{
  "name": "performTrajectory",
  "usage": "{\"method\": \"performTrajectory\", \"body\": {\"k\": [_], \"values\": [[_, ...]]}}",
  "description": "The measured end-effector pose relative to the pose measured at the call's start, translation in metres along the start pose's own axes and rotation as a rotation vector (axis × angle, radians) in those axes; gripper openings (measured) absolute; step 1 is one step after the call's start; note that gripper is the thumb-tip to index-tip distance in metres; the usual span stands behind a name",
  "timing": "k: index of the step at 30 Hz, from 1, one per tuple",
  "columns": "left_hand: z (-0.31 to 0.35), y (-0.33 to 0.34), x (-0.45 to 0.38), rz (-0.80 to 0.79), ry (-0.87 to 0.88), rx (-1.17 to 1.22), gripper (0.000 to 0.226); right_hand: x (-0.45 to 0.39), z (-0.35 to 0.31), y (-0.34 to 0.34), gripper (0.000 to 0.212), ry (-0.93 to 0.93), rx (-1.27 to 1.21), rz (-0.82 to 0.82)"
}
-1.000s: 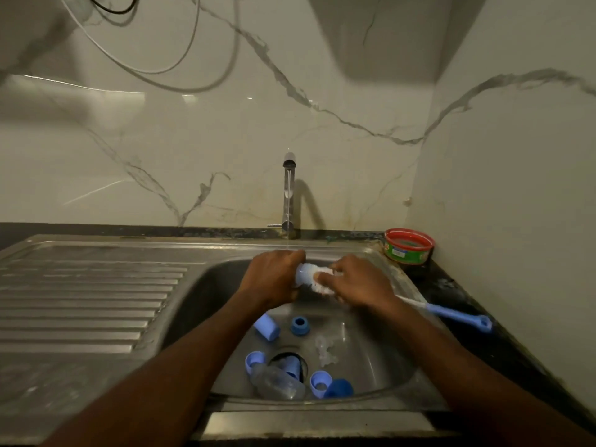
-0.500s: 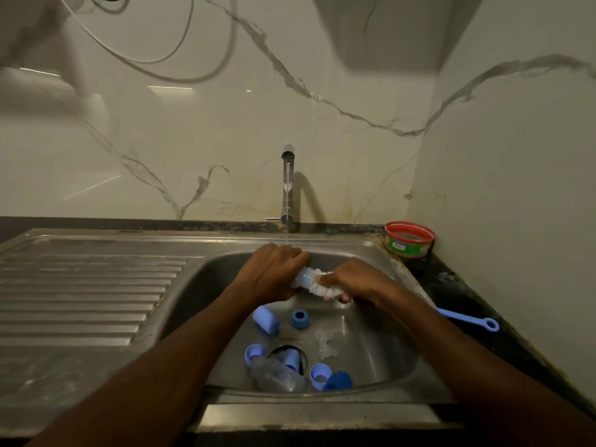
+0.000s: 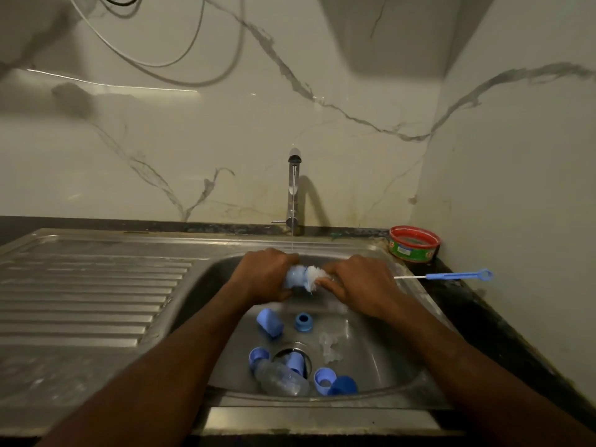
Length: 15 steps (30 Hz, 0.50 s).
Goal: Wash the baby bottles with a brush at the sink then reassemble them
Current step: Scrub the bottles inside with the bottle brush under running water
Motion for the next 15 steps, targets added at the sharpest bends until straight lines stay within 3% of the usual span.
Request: {"method": "performTrajectory", "body": {"k": [2, 6, 10, 14, 15], "values": [[-0.007, 0.0, -0.001, -0.026, -0.156, -0.021, 0.047, -0.002, 0.004, -0.007, 0.043, 0.012, 0.029, 0.048], [0.018, -0.005, -0.004, 0.018, 0.104, -0.033, 0.048, 0.002, -0.001, -0.002, 0.041, 0.023, 0.06, 0.032], [0.0, -0.005, -0.003, -0.029, -0.113, -0.067, 0.05, -0.002, 0.002, -0.004, 0.045, 0.028, 0.064, 0.066], [0.019, -0.006, -0.001, -0.002, 0.149, -0.024, 0.047, 0.002, 0.001, 0.002, 0.043, 0.002, 0.039, 0.021], [0.015, -0.006, 0.0, -0.025, 0.135, -0.032, 0.047, 0.003, 0.001, 0.002, 0.043, -0.005, 0.02, 0.015]]}}
Point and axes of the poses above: each hand's wrist, its own x-axis away from the middle knuckle, its own y-axis out of the palm, z = x × y, the point moved 3 cm from there along -x, towards the middle knuckle, and after that the axes turned 15 degrees about -x, right-handed, at the moved point
